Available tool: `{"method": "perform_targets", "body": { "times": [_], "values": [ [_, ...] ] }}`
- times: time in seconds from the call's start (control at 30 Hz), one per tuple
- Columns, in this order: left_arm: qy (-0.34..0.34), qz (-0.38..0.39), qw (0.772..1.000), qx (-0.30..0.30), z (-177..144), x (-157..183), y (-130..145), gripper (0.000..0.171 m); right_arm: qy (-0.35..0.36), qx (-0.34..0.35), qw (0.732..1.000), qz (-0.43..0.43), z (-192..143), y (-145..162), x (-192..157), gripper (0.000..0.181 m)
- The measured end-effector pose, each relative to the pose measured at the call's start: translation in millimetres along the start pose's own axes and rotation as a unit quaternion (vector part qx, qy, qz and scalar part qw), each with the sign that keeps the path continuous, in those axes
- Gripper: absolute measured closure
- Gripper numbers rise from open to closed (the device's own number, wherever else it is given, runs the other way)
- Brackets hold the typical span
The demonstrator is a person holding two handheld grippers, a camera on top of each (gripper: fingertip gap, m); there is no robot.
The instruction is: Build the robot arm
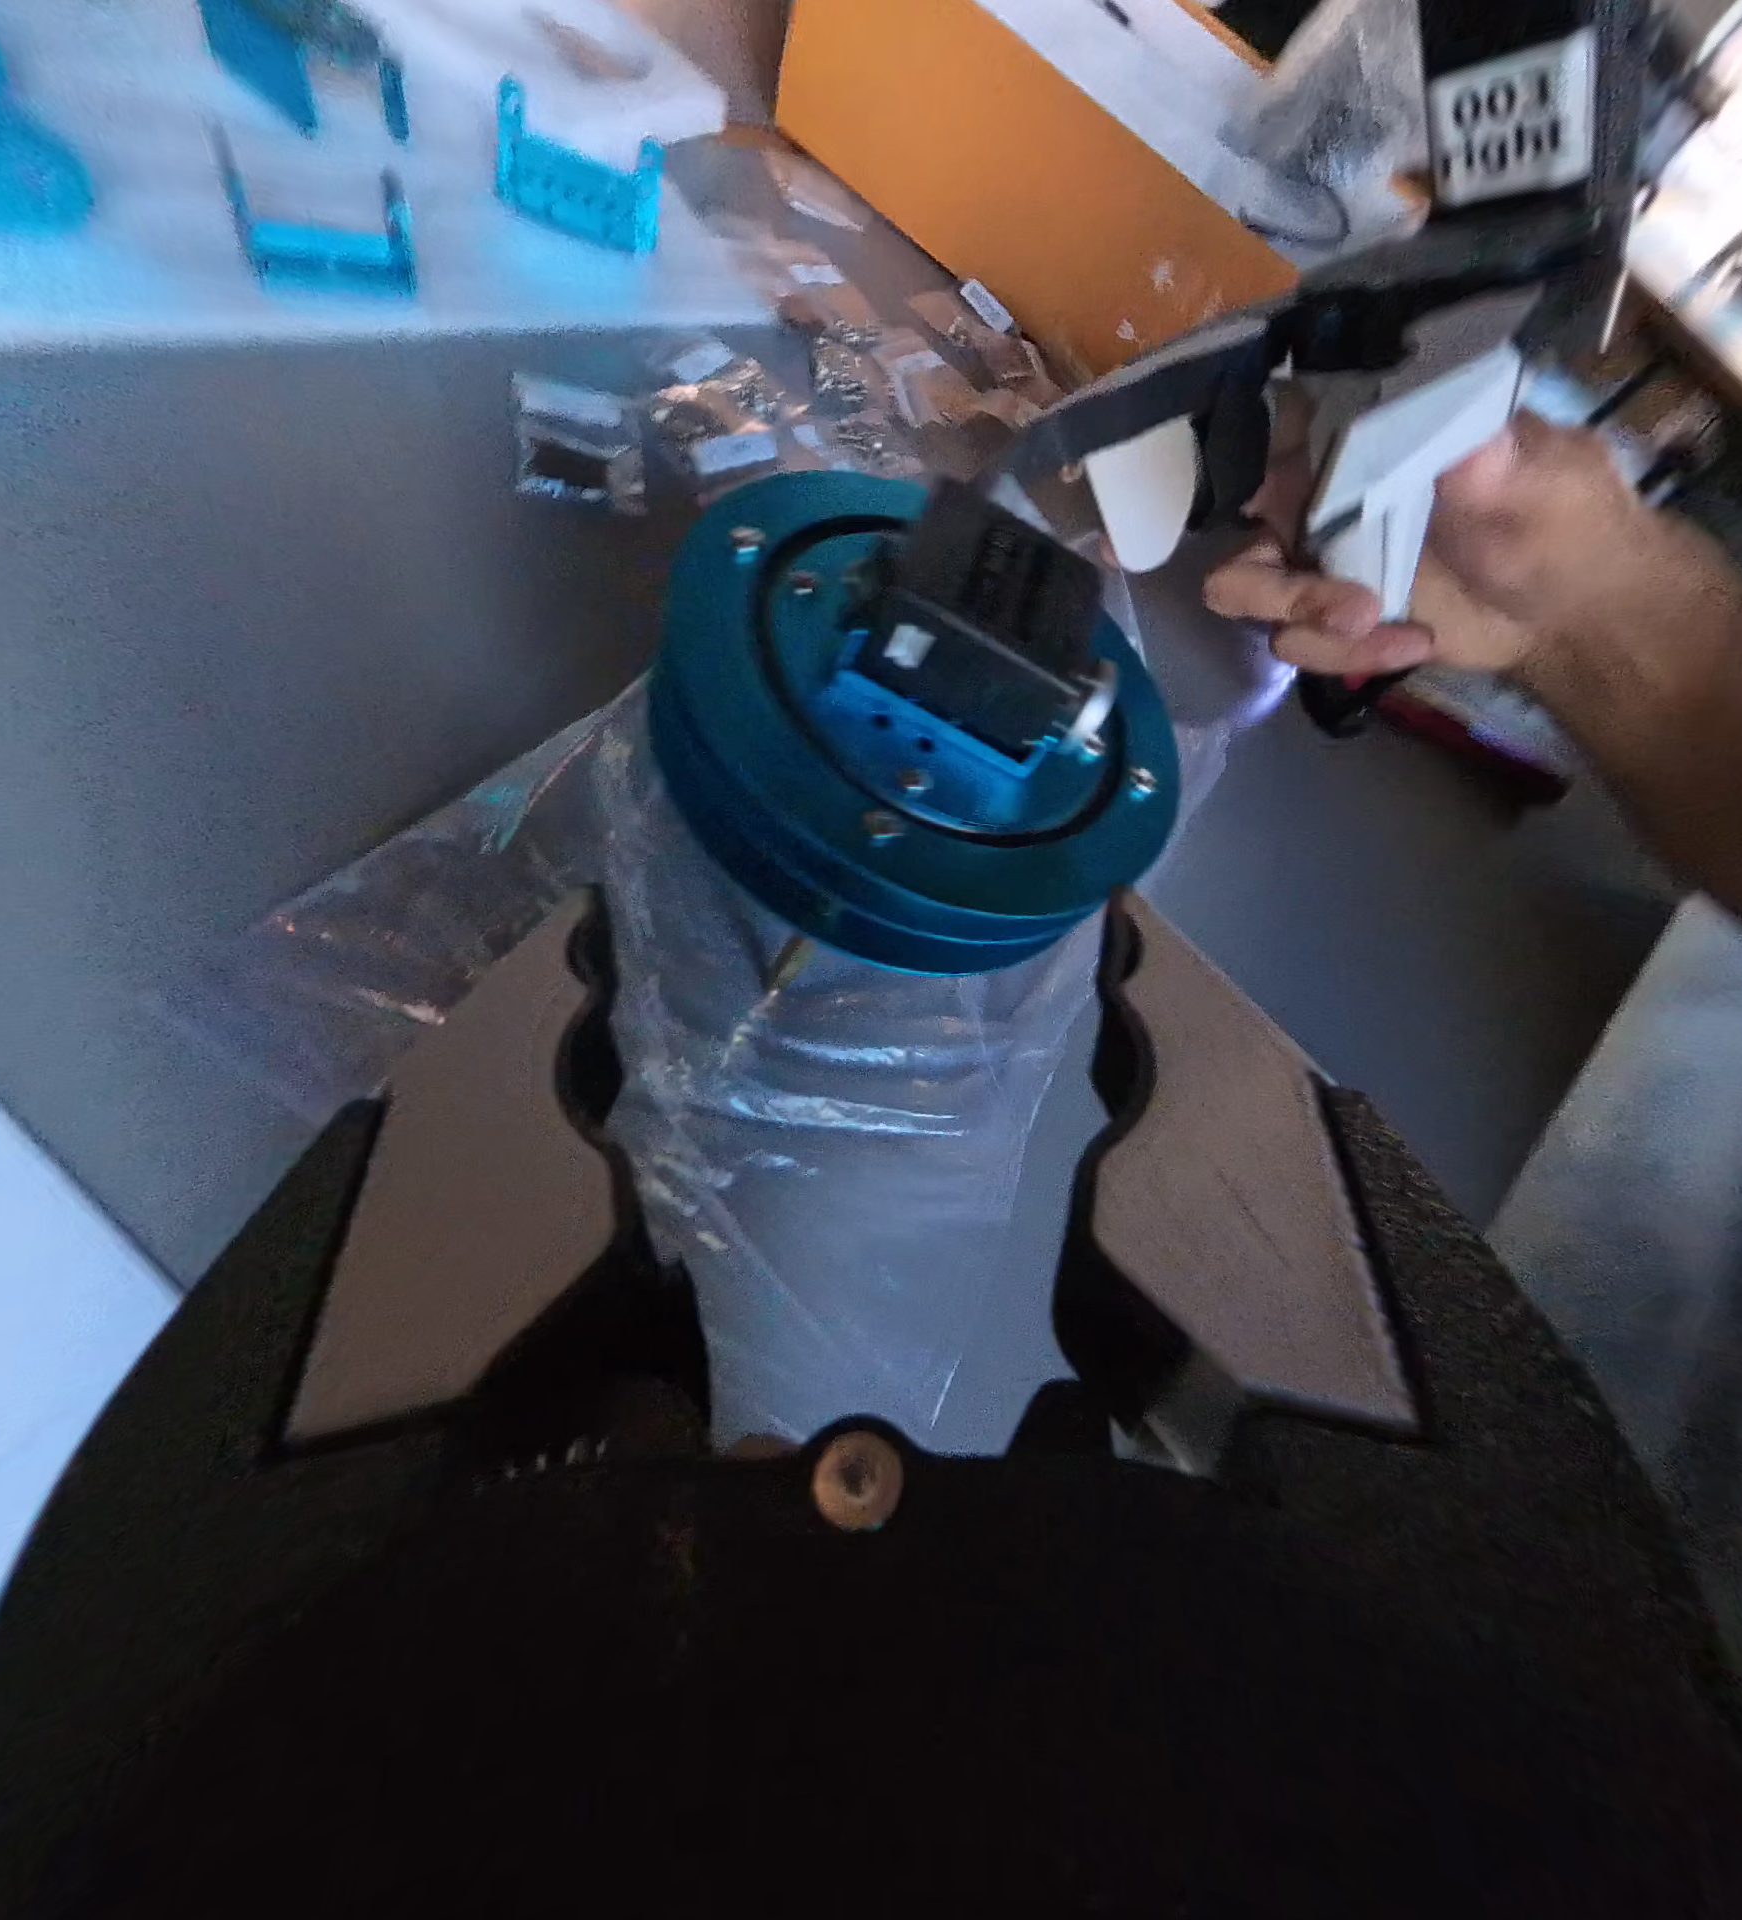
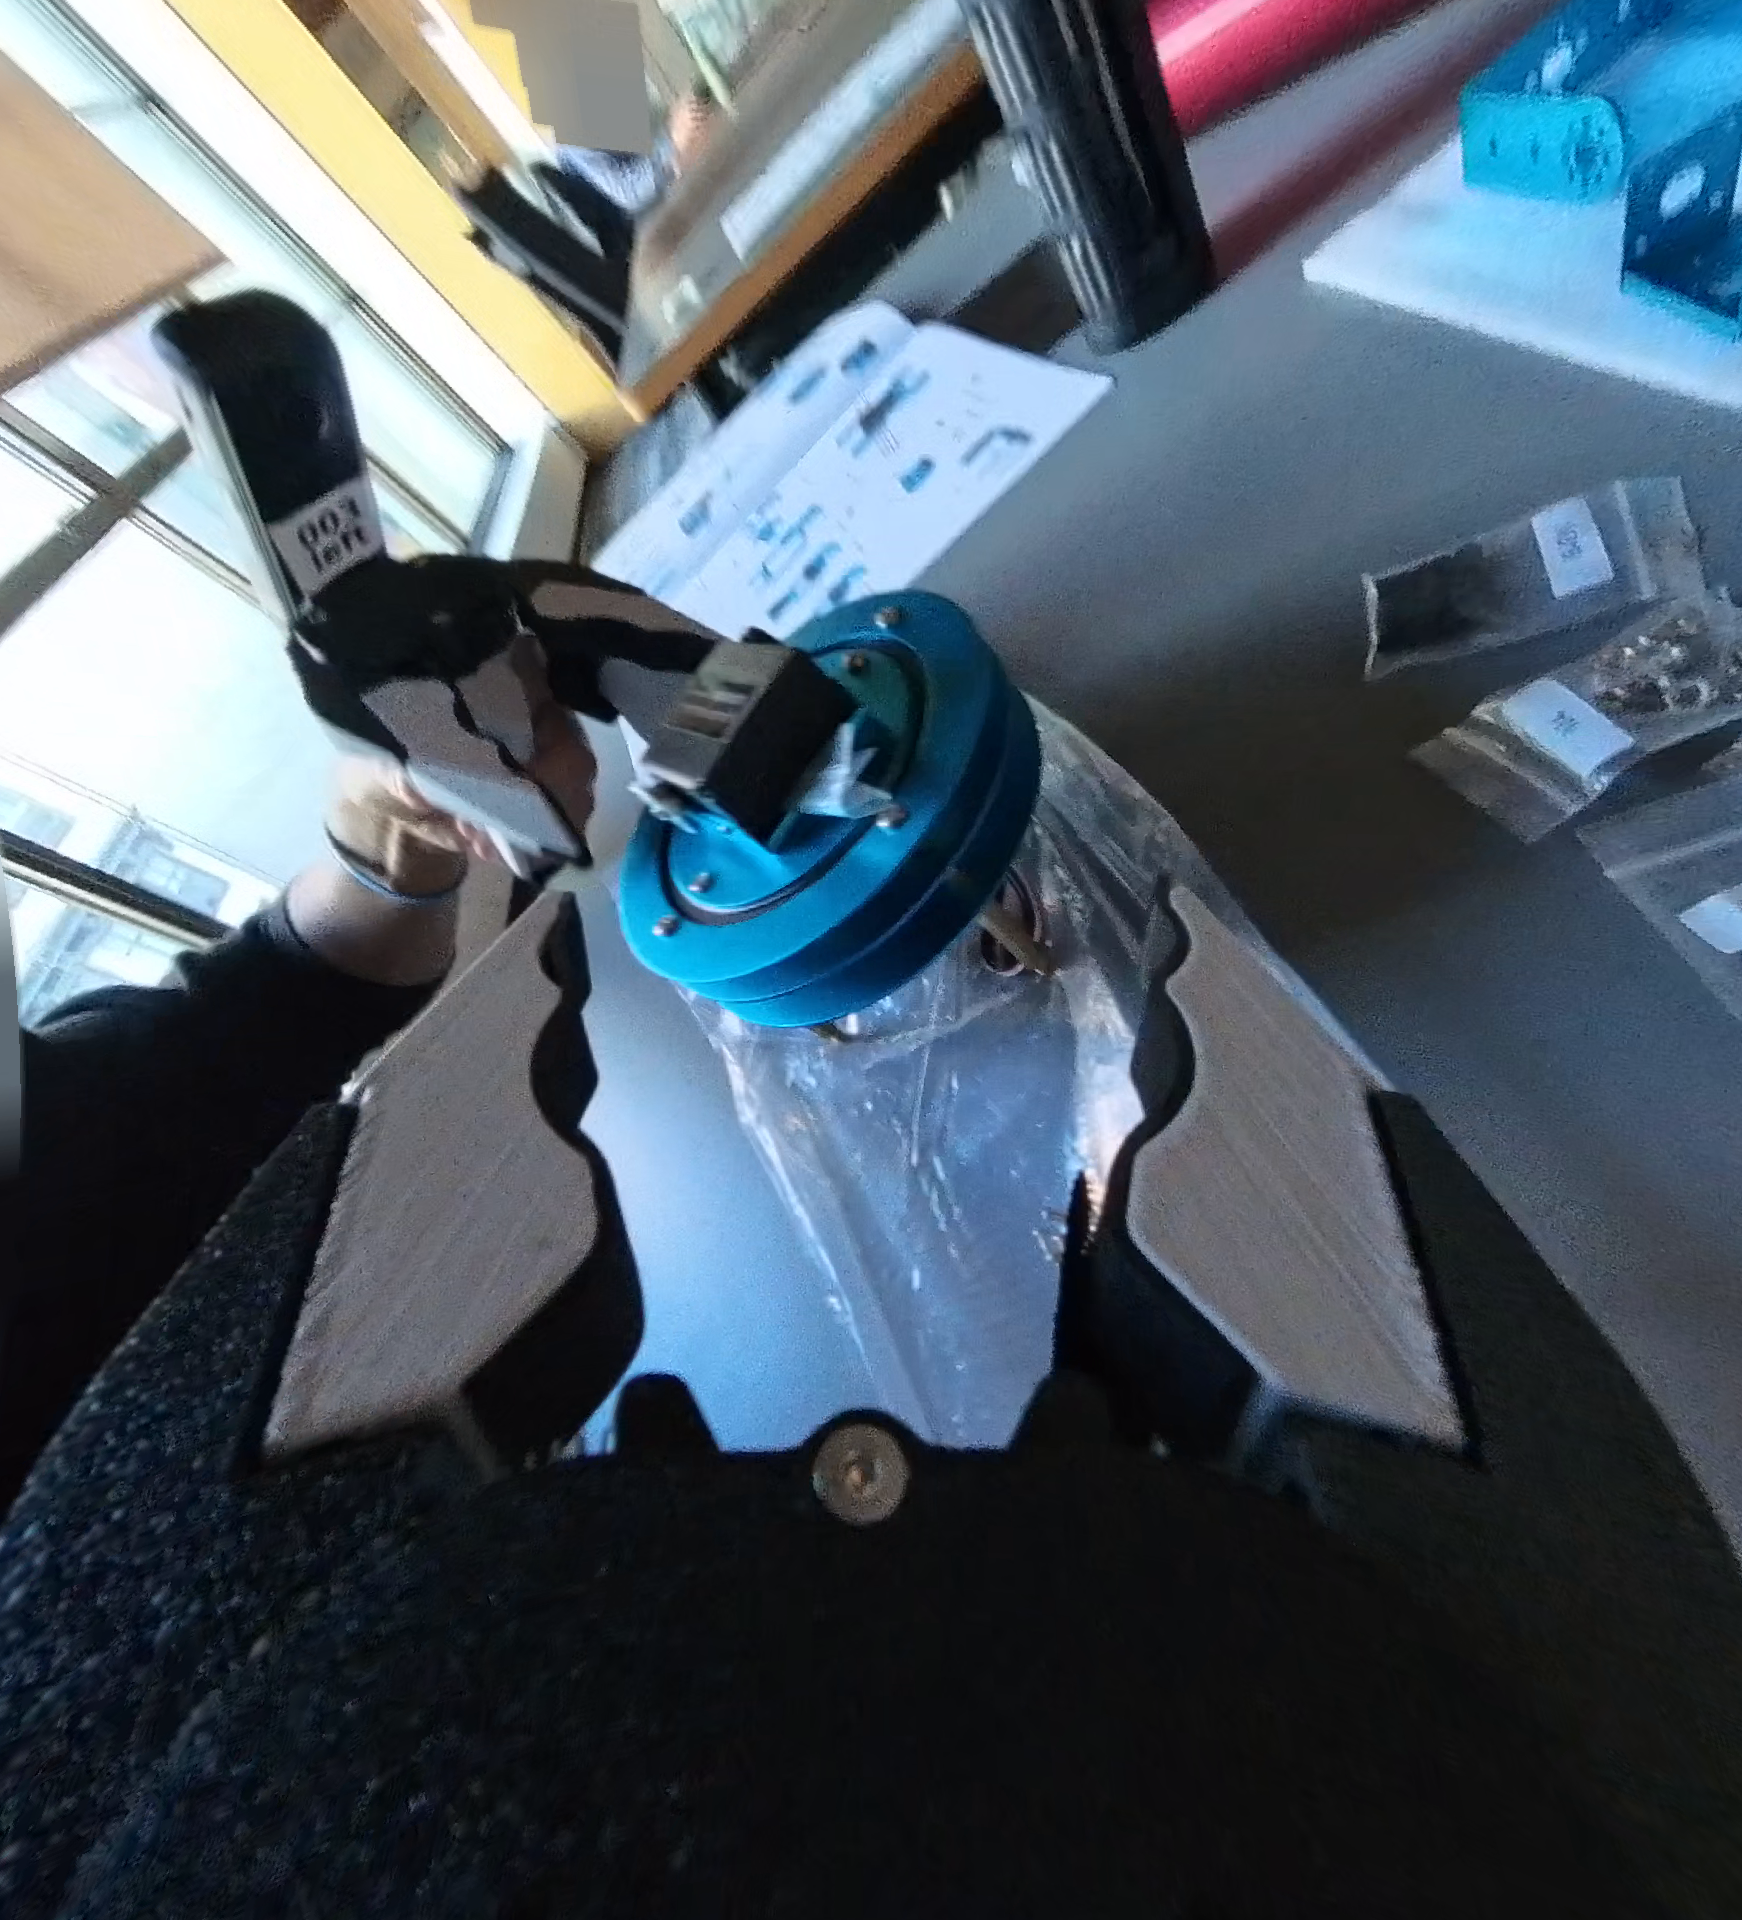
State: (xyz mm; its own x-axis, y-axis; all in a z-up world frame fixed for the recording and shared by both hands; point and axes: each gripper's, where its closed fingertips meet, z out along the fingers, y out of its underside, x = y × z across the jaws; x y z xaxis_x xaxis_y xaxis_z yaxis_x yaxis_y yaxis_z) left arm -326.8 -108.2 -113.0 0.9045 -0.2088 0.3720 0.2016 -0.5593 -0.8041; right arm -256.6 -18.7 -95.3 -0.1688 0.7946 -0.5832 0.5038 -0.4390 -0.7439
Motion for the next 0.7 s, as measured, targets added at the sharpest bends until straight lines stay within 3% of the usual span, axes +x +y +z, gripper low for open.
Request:
{"method": "perform_targets", "body": {
  "times": [0.07,0.1,0.2,0.23,0.37,0.57,0.7],
  "values": [
    [0.04,-0.084,0.996,0.004,-3,-7,0,0.099,0.026,-0.07,0.997,-0.008,9,10,11,0.076],
    [0.056,-0.115,0.992,0.001,-3,-9,2,0.102,0.029,-0.099,0.995,-0.011,12,16,13,0.084],
    [0.105,-0.159,0.982,-0.011,3,3,7,0.109,-0.022,-0.123,0.992,0.019,25,22,-3,0.101],
    [0.119,-0.173,0.978,-0.015,7,7,8,0.117,-0.024,-0.129,0.991,0.023,29,24,-5,0.107],
    [0.138,-0.235,0.962,-0.023,18,6,4,0.12,0.012,-0.139,0.99,0.032,36,26,-1,0.119],
    [0.107,-0.231,0.966,-0.041,26,-12,-18,0.125,0.067,-0.14,0.985,0.076,34,29,-5,0.125],
    [0.098,-0.198,0.97,-0.1,31,-7,-26,0.127,0.1,-0.151,0.978,0.104,32,38,-12,0.12]
  ]
}}
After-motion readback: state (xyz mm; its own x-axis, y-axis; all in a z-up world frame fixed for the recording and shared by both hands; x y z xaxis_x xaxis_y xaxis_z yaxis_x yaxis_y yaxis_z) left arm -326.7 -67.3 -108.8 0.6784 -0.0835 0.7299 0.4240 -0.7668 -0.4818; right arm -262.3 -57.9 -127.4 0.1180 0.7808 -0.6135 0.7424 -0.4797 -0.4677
